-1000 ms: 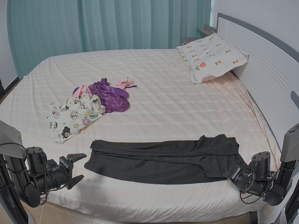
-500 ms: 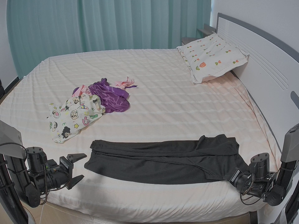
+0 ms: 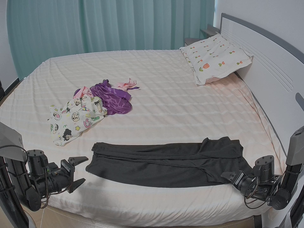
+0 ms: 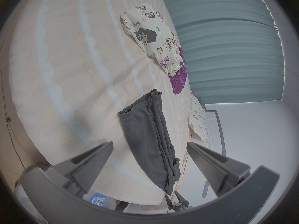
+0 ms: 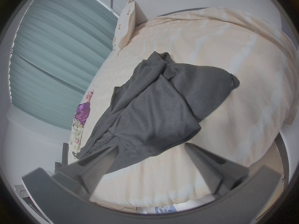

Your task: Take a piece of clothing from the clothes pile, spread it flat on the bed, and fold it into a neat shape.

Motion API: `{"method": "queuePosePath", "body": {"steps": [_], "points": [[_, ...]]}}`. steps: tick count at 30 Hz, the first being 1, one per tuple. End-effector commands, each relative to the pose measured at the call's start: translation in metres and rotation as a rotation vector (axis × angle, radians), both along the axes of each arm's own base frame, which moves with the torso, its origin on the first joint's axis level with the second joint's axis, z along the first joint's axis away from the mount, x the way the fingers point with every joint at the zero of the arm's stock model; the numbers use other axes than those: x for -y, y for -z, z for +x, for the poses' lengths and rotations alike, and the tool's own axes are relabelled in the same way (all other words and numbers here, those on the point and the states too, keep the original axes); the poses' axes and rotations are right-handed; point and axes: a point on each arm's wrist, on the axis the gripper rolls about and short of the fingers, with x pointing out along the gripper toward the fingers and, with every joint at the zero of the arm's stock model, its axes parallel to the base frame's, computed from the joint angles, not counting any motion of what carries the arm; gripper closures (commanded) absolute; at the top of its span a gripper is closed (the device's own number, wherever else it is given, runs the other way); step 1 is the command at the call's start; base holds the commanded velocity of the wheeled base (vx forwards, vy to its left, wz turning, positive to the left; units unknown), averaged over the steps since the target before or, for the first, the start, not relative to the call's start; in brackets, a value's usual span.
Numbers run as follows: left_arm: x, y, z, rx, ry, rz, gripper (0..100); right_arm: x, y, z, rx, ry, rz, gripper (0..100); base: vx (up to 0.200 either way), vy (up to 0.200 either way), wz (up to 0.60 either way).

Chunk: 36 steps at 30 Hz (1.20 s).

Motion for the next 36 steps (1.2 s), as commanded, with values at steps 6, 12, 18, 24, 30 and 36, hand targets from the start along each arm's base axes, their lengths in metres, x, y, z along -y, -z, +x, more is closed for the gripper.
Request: {"method": "queuePosePath", "body": {"steps": [6,12,18,24,30,36], "points": [[0.0,0.001,-0.004,-0.017,-0.001,0.0,0,0.011,-0.017,-0.002,0.076,0.037,0.013,0,0.0,0.0,0.0],[0.0,0.001,-0.004,-0.017,0.001,0.0,0,0.034,-0.016,0.009,0.083,0.075,0.008,0,0.0,0.0,0.0],[0.0,0.002,-0.004,-0.019,0.001,0.0,0,0.036,-0.017,0.011,0.086,0.074,0.014,0,0.0,0.0,0.0],[0.0,0.002,-0.004,-0.018,-0.001,0.002,0,0.038,-0.021,0.02,0.124,0.081,0.015,0,0.0,0.0,0.0],[0.0,0.002,-0.004,-0.018,-0.001,0.003,0,0.04,-0.023,0.025,0.144,0.091,0.017,0,0.0,0.0,0.0],[0.0,0.002,-0.004,-0.019,-0.003,0.003,0,0.042,-0.015,0.037,0.127,0.069,0.045,0,0.0,0.0,0.0]]}}
